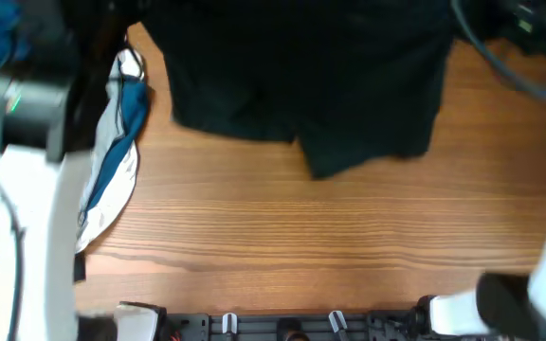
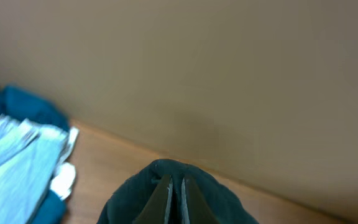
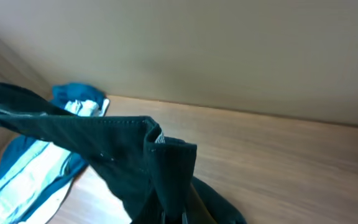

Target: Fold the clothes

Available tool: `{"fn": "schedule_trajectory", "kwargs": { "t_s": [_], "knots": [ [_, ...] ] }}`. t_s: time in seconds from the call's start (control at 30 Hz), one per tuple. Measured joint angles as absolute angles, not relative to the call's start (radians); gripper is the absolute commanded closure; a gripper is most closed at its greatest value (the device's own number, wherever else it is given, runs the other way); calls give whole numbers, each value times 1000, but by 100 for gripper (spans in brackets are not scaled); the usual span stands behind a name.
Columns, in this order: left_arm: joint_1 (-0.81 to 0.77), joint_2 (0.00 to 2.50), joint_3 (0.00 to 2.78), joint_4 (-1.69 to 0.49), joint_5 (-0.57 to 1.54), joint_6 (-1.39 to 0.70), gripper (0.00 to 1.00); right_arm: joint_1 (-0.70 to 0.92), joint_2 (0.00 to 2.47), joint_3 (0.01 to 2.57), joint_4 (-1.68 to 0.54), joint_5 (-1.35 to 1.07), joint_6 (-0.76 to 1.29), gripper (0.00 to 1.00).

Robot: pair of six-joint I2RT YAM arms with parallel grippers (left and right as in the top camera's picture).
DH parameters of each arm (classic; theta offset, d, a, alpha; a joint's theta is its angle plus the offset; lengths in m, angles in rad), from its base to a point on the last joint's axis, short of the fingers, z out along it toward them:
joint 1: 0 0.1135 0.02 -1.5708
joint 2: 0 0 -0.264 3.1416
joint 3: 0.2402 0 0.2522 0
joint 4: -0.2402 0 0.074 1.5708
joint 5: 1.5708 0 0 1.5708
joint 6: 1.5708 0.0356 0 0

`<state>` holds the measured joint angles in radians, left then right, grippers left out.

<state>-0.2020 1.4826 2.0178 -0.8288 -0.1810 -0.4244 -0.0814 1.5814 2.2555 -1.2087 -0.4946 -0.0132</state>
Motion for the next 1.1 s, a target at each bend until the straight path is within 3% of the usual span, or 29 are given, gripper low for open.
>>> {"fn": "schedule_trajectory", "kwargs": {
  "t_s": [0.33,0.53,0.73,0.93,1.1],
  "knots": [
    [-382,1200,2021,-972,-183,-424,96,-96,1181,2254,-1465,-300,6,96],
    [-419,1131,2021,-1046,-187,-426,96,-95,1078,2260,-1468,-235,33,96],
    [-419,1254,2030,-1111,-238,-439,96,-96,1305,2258,-1461,-235,34,96],
    [-383,1581,2028,-1121,-257,-474,96,-94,1655,2239,-1437,-243,32,96],
    [-332,1821,2024,-1089,-258,-507,96,-56,1940,2239,-1275,-258,33,96]
  ]
}}
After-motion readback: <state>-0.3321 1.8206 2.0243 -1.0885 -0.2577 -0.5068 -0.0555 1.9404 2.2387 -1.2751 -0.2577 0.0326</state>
